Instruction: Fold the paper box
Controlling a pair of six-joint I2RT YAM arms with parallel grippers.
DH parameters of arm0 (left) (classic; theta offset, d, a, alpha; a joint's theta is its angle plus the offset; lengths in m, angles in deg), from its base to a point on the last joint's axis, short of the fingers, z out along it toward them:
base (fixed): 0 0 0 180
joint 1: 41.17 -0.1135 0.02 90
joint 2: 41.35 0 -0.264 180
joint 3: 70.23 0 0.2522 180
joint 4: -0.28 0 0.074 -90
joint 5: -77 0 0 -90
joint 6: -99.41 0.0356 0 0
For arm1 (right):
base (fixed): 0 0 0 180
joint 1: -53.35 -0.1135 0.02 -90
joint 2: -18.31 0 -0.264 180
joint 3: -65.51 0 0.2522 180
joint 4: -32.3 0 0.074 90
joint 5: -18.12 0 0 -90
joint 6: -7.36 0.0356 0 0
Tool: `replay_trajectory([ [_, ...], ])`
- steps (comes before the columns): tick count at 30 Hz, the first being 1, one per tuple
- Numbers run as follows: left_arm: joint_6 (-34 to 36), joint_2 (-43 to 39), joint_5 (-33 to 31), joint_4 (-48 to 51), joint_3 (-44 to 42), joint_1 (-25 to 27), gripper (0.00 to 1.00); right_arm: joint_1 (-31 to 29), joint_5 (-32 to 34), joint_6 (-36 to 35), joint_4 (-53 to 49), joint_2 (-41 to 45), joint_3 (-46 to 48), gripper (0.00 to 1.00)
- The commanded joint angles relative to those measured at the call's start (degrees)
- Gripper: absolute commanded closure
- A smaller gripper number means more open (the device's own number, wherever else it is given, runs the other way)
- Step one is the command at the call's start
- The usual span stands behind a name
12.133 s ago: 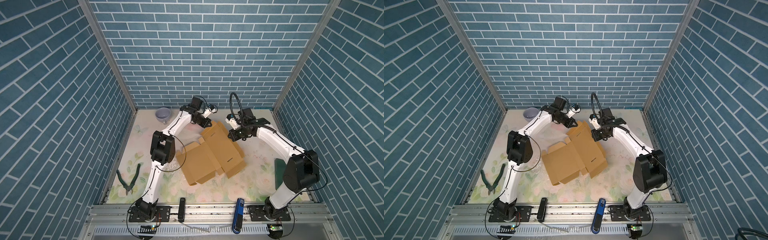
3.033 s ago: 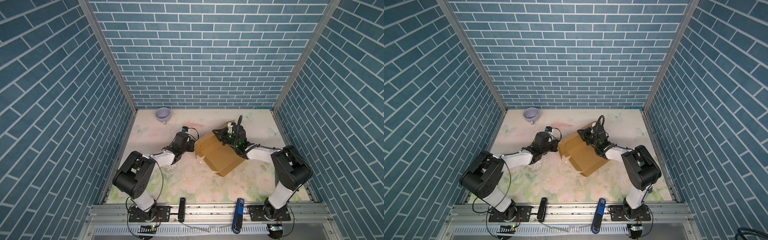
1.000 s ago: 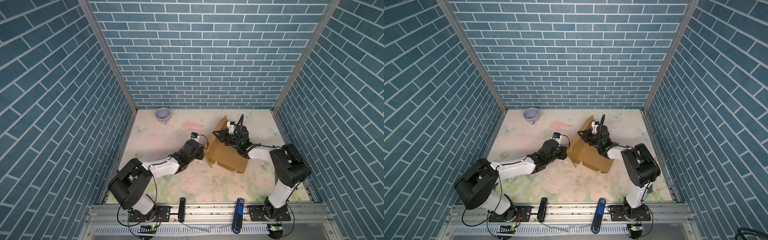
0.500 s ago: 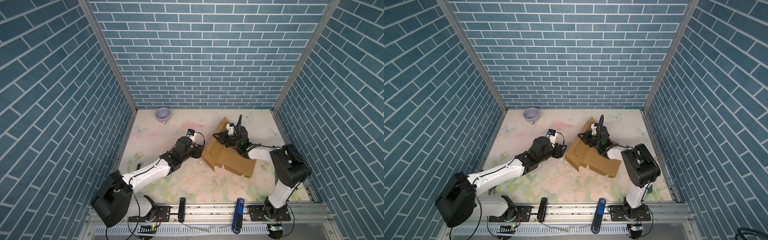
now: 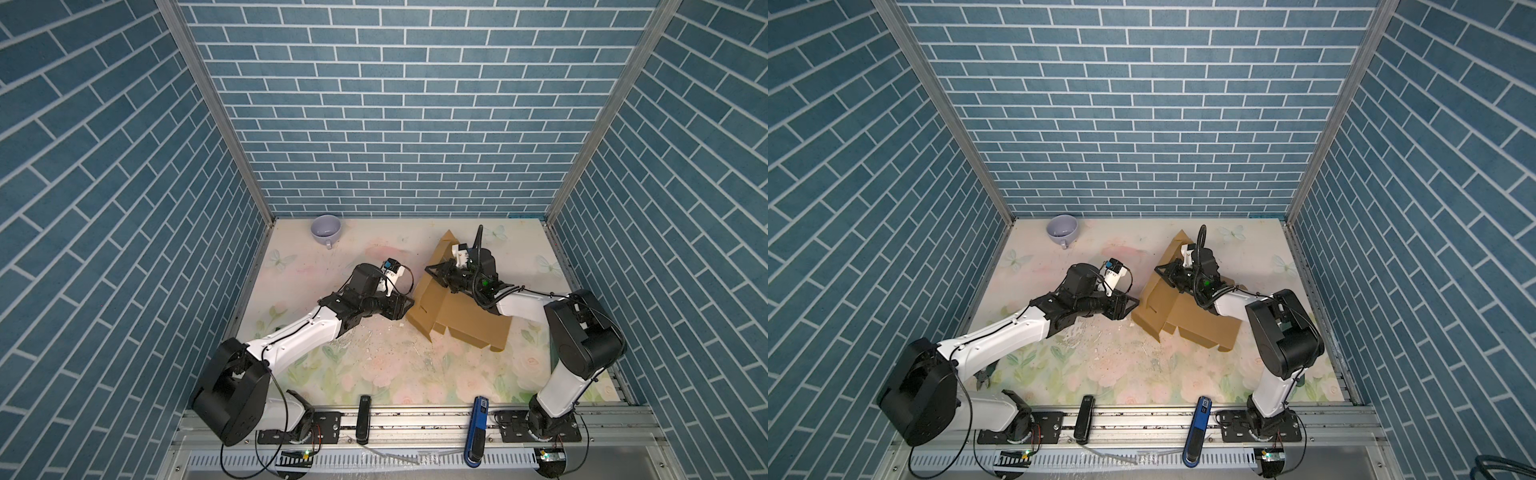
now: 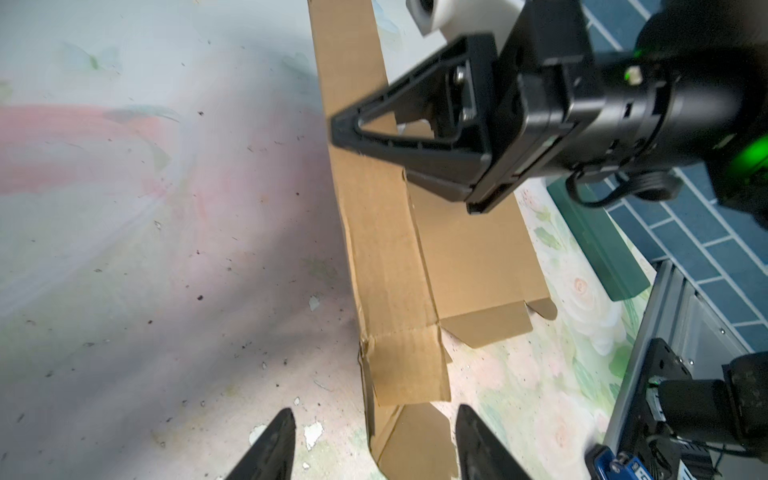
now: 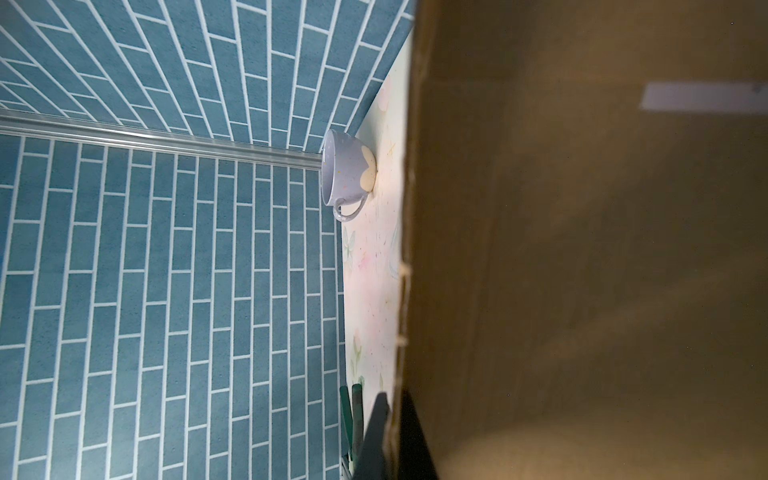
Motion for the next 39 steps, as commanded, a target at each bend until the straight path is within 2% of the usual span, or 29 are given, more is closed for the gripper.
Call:
replay_trajectory([
  [1, 2.11, 0.29, 2.29, 2.54, 1.84, -0.09, 0.39, -0.11, -0.79, -1.43, 0.44, 1.97, -2.91, 0.99],
  [5, 2.07, -0.69, 0.32, 3.83, 1.76, -0.09, 0.39, -0.27, -1.09, 0.96, 2.64, 1.26, -4.3, 0.99],
  [10, 2.68, -4.16, -5.54, 7.4, 2.17, -0.18, 0.4, -1.47, -0.39, 3.85, 4.98, -0.32, -7.11, 0.99],
  [18, 3.5, -7.96, -8.35, 14.43, 6.04, -1.32, 0.39, -2.58, 0.42, 11.09, 16.81, -6.07, -8.56, 0.99],
  [29, 7.01, -3.48, -10.56, 22.29, 12.98, -1.34, 0.43, -1.97, -0.36, 14.91, 25.19, -12.59, -8.44, 1.0],
  [39, 10.17, 2.38, -13.99, 26.96, 18.03, -1.4, 0.44, -1.35, -1.38, 16.09, 27.11, -14.42, -8.8, 1.0],
])
